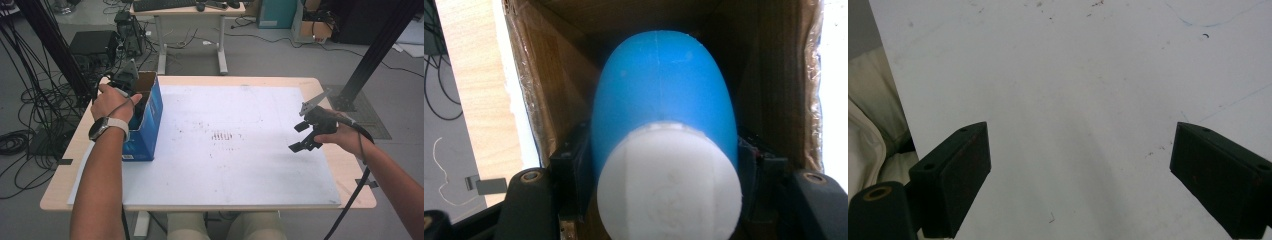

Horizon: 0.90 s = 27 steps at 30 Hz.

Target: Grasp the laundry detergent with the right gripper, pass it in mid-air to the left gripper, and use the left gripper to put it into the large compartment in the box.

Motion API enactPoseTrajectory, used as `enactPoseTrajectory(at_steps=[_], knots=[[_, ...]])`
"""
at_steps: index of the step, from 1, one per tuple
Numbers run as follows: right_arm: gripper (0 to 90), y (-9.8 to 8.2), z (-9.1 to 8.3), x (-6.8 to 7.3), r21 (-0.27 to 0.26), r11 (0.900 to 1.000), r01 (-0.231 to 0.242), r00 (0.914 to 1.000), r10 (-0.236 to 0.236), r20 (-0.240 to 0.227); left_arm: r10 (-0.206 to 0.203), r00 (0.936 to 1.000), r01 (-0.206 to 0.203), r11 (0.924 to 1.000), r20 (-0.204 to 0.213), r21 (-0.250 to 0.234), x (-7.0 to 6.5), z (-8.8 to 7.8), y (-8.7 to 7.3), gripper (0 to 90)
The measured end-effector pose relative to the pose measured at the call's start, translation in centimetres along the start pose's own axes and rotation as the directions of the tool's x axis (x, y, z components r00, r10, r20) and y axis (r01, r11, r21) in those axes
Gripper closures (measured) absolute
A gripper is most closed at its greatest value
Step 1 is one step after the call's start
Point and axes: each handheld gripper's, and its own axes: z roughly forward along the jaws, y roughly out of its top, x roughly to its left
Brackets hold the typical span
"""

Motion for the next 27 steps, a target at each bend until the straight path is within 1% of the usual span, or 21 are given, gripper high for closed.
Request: enactPoseTrajectory(at_steps=[8,15,16,17,23,24,27], knots=[[9.4,0.00,0.02,0.03,-0.002,1.000,-0.001,1.0000,0.001,0.001,0.004,1.0000,-0.004,1.0000,-0.001,0.003,0.00,-0.02,-0.01,37.0],[9.4,-0.03,0.05,0.05,0.002,1.000,-0.005,1.0000,0.005,-0.001,0.004,1.0000,-0.004,1.0000,-0.002,-0.005,0.03,0.04,-0.01,37.0],[9.4,-0.03,0.11,0.03,-0.002,1.000,-0.002,1.0000,0.002,-0.002,0.003,1.0000,-0.003,1.0000,-0.001,-0.008,0.06,0.07,-0.01,37.0],[9.4,-0.09,0.29,0.13,-0.022,1.000,-0.015,0.9999,0.015,-0.003,0.000,1.0000,0.000,1.0000,0.002,-0.004,0.06,0.04,0.01,37.0],[9.4,-0.03,0.42,0.13,-0.020,1.000,-0.016,0.9999,0.016,-0.005,0.001,1.0000,-0.001,1.0000,0.002,0.006,0.09,0.01,0.06,37.1],[9.4,-0.02,0.45,0.08,-0.024,1.000,-0.010,0.9999,0.010,-0.005,-0.001,1.0000,0.001,0.9999,0.005,0.011,0.08,-0.03,0.08,37.1],[9.4,-0.02,0.46,0.10,-0.022,1.000,-0.012,0.9999,0.012,-0.005,0.002,1.0000,-0.002,1.0000,0.003,0.005,0.12,0.03,0.07,37.1]])
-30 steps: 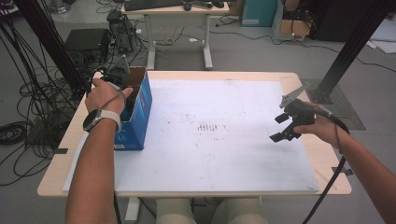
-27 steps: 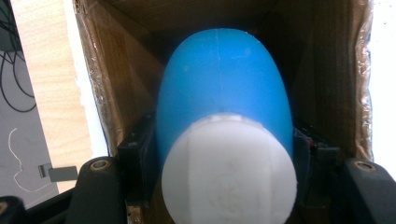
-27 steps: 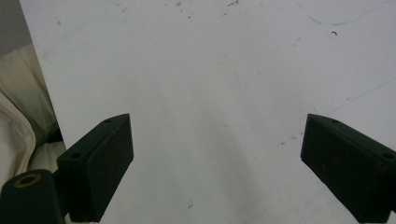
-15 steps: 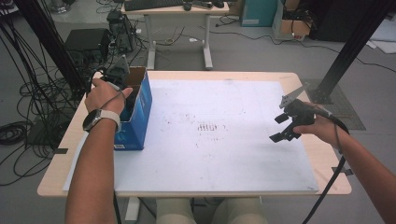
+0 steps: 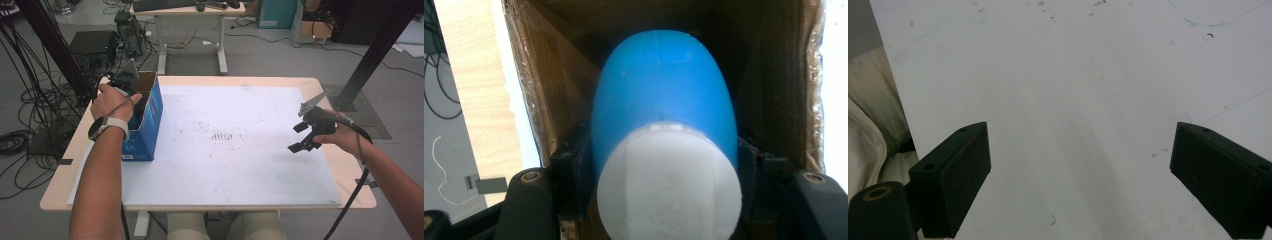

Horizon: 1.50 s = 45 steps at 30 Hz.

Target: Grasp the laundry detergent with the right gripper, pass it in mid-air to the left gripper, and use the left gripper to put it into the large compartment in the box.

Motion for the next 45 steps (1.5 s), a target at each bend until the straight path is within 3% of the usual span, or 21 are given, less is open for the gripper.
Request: enactPoseTrajectory(at_steps=[3,5,10,15,16,20,31,45], knots=[[9.4,0.1,-0.2,-0.1,0.029,0.999,0.013,0.9999,-0.013,-0.001,-0.002,1.0000,0.002,1.0000,0.002,0.000,0.0,0.0,0.0,37.1],[9.4,0.0,0.0,0.0,0.005,1.000,-0.002,1.0000,0.002,-0.002,-0.004,1.0000,0.004,1.0000,0.002,0.004,0.1,0.0,0.1,37.1],[9.4,-0.2,0.1,0.0,0.002,1.000,-0.001,1.0000,0.001,-0.005,-0.005,1.0000,0.005,1.0000,0.004,-0.003,0.2,0.1,0.0,36.6],[9.4,-0.3,0.2,0.1,0.006,1.000,-0.004,1.0000,0.004,-0.006,-0.009,0.9998,0.010,0.9999,0.017,-0.005,0.2,0.2,0.0,30.2],[9.4,-0.3,0.1,0.2,0.020,0.999,-0.028,0.9996,0.028,-0.003,-0.010,0.9998,0.010,0.9999,0.018,-0.004,0.2,0.2,0.0,28.9],[9.4,-0.3,0.2,0.0,0.002,1.000,-0.001,1.0000,0.001,-0.005,-0.012,0.9996,0.013,0.9999,0.026,-0.010,0.2,0.2,0.0,28.3],[9.4,-0.4,0.1,0.2,-0.001,1.000,0.002,1.0000,-0.002,-0.007,0.000,0.9988,0.001,0.9996,0.048,-0.027,0.7,-0.5,-0.3,24.4],[9.4,-0.2,-0.1,0.4,0.007,1.000,0.007,1.0000,-0.007,-0.006,0.018,0.9977,-0.011,0.9952,0.065,-0.098,0.8,-2.6,-0.6,15.4]])
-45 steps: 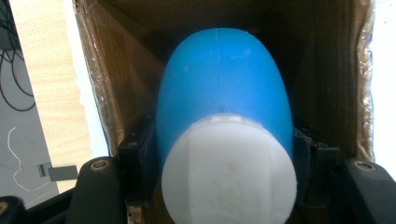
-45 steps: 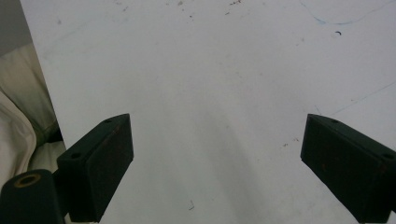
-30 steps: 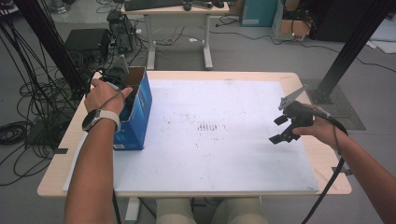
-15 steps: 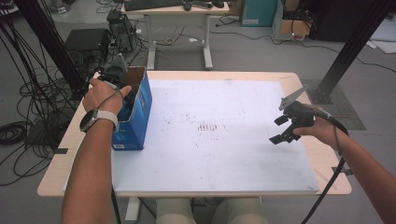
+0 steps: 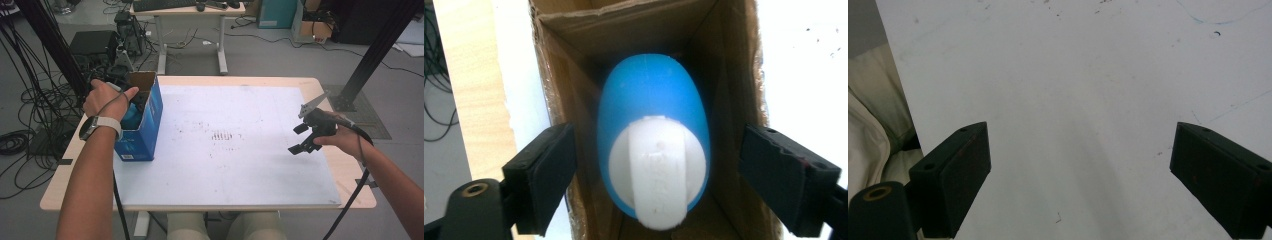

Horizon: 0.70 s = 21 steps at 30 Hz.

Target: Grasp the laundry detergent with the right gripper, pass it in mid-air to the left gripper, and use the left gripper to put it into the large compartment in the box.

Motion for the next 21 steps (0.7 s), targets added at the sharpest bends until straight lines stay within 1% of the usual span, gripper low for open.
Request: enactPoseTrajectory(at_steps=[1,2,4,6,8,9,10,11,12,13,15,16,17,19,20,21], knots=[[9.4,0.1,-0.2,-0.1,0.019,1.000,0.011,0.9999,-0.011,0.002,0.006,1.0000,-0.006,1.0000,0.004,-0.003,0.0,-0.2,0.0,15.1],[9.4,0.1,-0.2,-0.1,0.023,1.000,0.014,0.9999,-0.014,0.000,0.009,1.0000,-0.009,0.9999,0.002,-0.008,0.0,-0.3,-0.1,14.4],[9.4,0.0,-0.3,-0.1,0.023,1.000,0.010,0.9999,-0.010,0.004,0.019,0.9998,-0.019,0.9996,0.011,-0.020,0.0,-0.8,-0.1,13.5],[9.4,0.0,-0.3,-0.1,0.019,1.000,0.010,0.9999,-0.010,0.005,0.019,0.9994,-0.018,0.9986,0.030,-0.051,0.1,-1.4,-0.1,11.9],[9.4,0.0,-0.5,-0.1,0.021,1.000,0.007,0.9999,-0.007,0.009,0.044,0.9986,-0.042,0.9964,0.031,-0.073,0.1,-2.3,0.0,11.1],[9.4,0.1,-0.5,-0.1,0.019,1.000,0.014,0.9999,-0.014,0.007,0.053,0.9981,-0.051,0.9956,0.029,-0.079,0.0,-2.7,0.1,10.8],[9.4,0.1,-0.6,-0.1,0.020,1.000,0.013,0.9999,-0.013,0.010,0.061,0.9974,-0.057,0.9941,0.040,-0.092,0.0,-3.2,0.1,10.1],[9.4,0.0,-0.5,0.1,-0.005,1.000,-0.002,1.0000,0.002,0.009,0.072,0.9965,-0.067,0.9925,0.042,-0.102,-0.1,-3.6,0.1,10.0],[9.4,0.0,-0.5,0.1,-0.006,1.000,-0.001,0.9999,0.001,0.012,0.093,0.9949,-0.088,0.9895,0.039,-0.114,-0.2,-4.2,0.2,9.9],[9.4,0.0,-0.6,0.0,-0.006,1.000,0.000,0.9999,0.000,0.012,0.102,0.9940,-0.097,0.9877,0.039,-0.123,-0.3,-4.6,0.2,9.7],[9.4,0.1,-0.9,0.0,0.022,1.000,0.010,0.9998,-0.011,0.016,0.121,0.9918,-0.114,0.9836,0.042,-0.140,-0.7,-5.5,0.2,9.3],[9.4,0.1,-0.9,-0.2,0.011,1.000,0.027,0.9994,-0.028,0.018,0.130,0.9905,-0.123,0.9809,0.043,-0.151,-0.9,-6.0,0.2,9.0],[9.4,0.1,-0.9,-0.1,0.010,1.000,0.027,0.9994,-0.027,0.019,0.145,0.9885,-0.137,0.9782,0.043,-0.157,-1.0,-6.5,0.3,8.9],[9.4,0.1,-1.1,-0.1,0.009,1.000,0.022,0.9995,-0.023,0.021,0.162,0.9858,-0.153,0.9742,0.044,-0.166,-1.4,-7.2,0.3,8.9],[9.4,0.1,-1.1,-0.1,0.010,1.000,0.021,0.9995,-0.022,0.021,0.178,0.9831,-0.168,0.9701,0.044,-0.176,-1.5,-7.7,0.3,8.6],[9.4,0.1,-1.2,-0.2,0.011,1.000,0.028,0.9994,-0.028,0.022,0.202,0.9777,-0.189,0.9641,0.055,-0.186,-1.8,-8.2,0.3,8.4]])
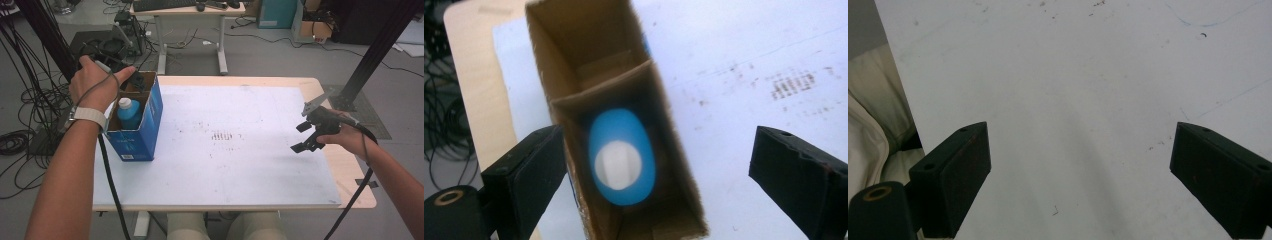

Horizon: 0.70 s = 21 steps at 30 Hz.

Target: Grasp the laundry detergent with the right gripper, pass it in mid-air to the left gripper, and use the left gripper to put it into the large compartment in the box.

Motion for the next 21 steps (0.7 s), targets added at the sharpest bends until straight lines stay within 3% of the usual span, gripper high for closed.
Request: enactPoseTrajectory(at_steps=[6,10,17,19,21], knots=[[9.4,-0.1,-0.2,0.1,-0.011,1.000,-0.009,1.0000,0.009,0.004,0.113,0.9936,-0.113,0.9933,0.007,-0.024,-2.2,-2.0,0.7,8.3],[9.4,-0.1,-0.4,0.0,-0.003,1.000,-0.008,1.0000,0.008,0.005,0.160,0.9871,-0.159,0.9861,0.008,-0.047,-3.7,-3.0,1.1,8.4],[9.4,-0.2,-0.5,0.0,-0.009,1.000,-0.008,1.0000,0.008,0.005,0.268,0.9628,-0.264,0.9600,0.036,-0.094,-6.7,-4.7,1.8,8.4],[9.4,-0.2,-0.6,0.0,-0.009,1.000,-0.010,0.9999,0.010,0.005,0.296,0.9544,-0.291,0.9513,0.040,-0.102,-7.5,-5.0,2.0,8.4],[9.4,-0.2,-0.6,0.0,-0.009,1.000,-0.010,0.9999,0.011,0.005,0.332,0.9415,-0.326,0.9400,0.055,-0.101,-8.4,-5.2,2.2,8.4]])
